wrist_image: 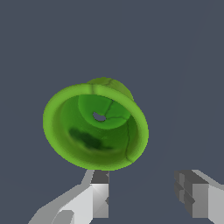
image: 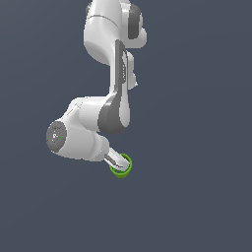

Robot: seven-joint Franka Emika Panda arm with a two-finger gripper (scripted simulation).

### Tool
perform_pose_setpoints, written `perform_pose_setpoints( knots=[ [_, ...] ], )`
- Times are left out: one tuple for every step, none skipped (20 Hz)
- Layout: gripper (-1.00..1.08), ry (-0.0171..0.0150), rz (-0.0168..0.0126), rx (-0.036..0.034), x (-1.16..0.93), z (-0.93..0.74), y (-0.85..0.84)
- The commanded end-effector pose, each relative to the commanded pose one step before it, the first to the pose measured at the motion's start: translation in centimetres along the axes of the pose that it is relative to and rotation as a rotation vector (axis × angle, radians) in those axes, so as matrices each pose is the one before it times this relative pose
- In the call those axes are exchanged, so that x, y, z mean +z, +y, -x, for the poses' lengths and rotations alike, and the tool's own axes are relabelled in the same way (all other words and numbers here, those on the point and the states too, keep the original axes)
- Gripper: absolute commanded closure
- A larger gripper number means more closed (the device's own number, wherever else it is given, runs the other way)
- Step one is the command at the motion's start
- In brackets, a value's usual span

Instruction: Pick up the object and move it to a goal position.

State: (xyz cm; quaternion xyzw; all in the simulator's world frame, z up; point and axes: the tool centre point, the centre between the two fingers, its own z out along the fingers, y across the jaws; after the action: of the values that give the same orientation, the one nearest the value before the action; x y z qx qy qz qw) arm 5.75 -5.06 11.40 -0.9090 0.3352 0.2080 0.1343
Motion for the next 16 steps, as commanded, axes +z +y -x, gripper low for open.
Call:
perform_pose_setpoints(
  knots=[
    [-0.20, -0.03828, -0.01624, 0.04375, 0.287, -0.467, 0.135],
    [-0.20, -0.01288, -0.00514, 0.01432, 0.095, -0.160, 0.057],
    [-0.20, -0.01197, -0.00467, 0.01308, 0.086, -0.145, 0.054],
    [-0.20, -0.01107, -0.00421, 0.01190, 0.077, -0.132, 0.050],
    [-0.20, -0.01013, -0.00378, 0.01074, 0.069, -0.118, 0.046],
    [-0.20, -0.00919, -0.00335, 0.00960, 0.061, -0.105, 0.042],
    [-0.20, -0.00825, -0.00295, 0.00852, 0.053, -0.093, 0.038],
    [-0.20, -0.00730, -0.00257, 0.00745, 0.046, -0.081, 0.035],
    [-0.20, -0.00633, -0.00219, 0.00640, 0.039, -0.069, 0.030],
    [-0.20, -0.00538, -0.00184, 0.00540, 0.033, -0.059, 0.027],
    [-0.20, -0.00438, -0.00148, 0.00437, 0.026, -0.046, 0.021],
    [-0.20, -0.00341, -0.00114, 0.00338, 0.020, -0.035, 0.016],
    [-0.20, -0.00248, -0.00083, 0.00245, 0.015, -0.029, 0.014],
    [-0.20, -0.00144, -0.00047, 0.00142, 0.008, -0.013, 0.006],
    [-0.20, 0.00000, 0.00000, 0.00000, -0.006, 0.035, -0.020],
    [-0.20, 0.00230, 0.00095, -0.00182, 0.010, -0.042, 0.050]
  ],
)
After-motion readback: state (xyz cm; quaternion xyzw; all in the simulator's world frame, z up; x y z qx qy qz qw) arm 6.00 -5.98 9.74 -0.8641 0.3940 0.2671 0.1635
